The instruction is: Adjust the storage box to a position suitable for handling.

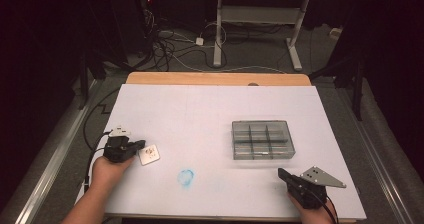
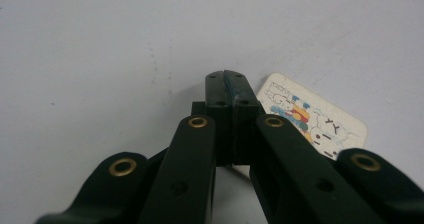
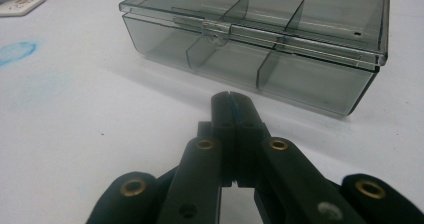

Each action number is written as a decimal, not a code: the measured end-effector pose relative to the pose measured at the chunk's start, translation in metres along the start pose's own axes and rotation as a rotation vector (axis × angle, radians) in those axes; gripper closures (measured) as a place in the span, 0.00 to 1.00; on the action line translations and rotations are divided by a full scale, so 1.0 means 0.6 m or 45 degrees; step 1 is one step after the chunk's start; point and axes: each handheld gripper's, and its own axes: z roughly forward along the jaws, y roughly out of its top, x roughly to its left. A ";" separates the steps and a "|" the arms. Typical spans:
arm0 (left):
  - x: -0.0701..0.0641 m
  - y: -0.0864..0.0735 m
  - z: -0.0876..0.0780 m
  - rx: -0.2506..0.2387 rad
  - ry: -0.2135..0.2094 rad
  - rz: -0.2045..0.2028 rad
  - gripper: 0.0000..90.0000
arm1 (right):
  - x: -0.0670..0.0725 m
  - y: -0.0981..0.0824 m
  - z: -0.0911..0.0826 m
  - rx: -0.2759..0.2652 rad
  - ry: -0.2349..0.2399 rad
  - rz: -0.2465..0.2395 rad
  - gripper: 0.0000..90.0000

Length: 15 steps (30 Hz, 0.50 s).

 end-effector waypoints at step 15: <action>-0.056 -0.033 -0.024 -0.018 -0.122 0.060 0.97 | 0.002 0.001 -0.002 -0.004 -0.003 0.000 1.00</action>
